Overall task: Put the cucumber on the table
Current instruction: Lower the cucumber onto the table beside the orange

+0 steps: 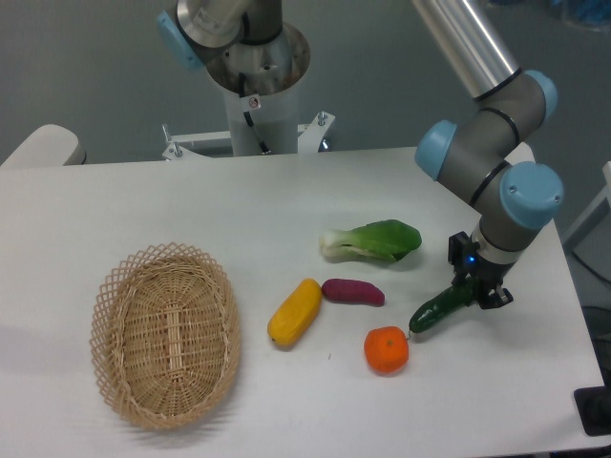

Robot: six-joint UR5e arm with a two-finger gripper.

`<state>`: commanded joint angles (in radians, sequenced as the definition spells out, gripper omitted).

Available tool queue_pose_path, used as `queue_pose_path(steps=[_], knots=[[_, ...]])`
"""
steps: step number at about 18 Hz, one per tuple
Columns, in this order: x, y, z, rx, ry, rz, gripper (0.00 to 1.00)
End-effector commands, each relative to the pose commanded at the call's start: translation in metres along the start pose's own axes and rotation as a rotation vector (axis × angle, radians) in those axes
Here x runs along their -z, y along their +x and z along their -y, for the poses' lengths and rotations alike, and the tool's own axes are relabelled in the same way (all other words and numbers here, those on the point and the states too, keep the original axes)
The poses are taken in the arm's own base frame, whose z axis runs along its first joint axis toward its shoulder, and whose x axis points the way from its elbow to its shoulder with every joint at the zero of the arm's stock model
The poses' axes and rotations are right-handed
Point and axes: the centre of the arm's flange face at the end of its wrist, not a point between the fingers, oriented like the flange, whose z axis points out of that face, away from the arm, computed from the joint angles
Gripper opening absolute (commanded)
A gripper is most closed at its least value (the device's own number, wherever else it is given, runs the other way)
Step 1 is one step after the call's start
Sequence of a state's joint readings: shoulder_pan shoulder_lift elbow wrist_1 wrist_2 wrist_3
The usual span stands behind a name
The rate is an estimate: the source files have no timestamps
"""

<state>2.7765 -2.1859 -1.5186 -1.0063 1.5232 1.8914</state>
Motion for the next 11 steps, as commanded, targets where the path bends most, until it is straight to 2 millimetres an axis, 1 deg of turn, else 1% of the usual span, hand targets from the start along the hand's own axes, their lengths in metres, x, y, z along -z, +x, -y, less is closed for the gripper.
queue_pose_path(steps=[2, 3, 4, 5, 6, 7, 9, 11], knots=[[0.0, 0.0, 0.0, 0.002, 0.0, 0.0, 0.39], [0.0, -0.001, 0.001, 0.003, -0.001, 0.003, 0.49], [0.002, -0.001, 0.001, 0.004, -0.002, 0.006, 0.67], [0.004, -0.003, 0.0, 0.006, -0.003, 0.01, 0.9], [0.007, -0.004, 0.0, 0.008, -0.005, 0.016, 1.0], [0.01, -0.004, 0.0, 0.014, -0.007, 0.02, 1.0], [0.023, -0.008, 0.001, 0.033, -0.01, 0.043, 1.0], [0.046, -0.008, 0.008, 0.047, -0.02, 0.075, 1.0]])
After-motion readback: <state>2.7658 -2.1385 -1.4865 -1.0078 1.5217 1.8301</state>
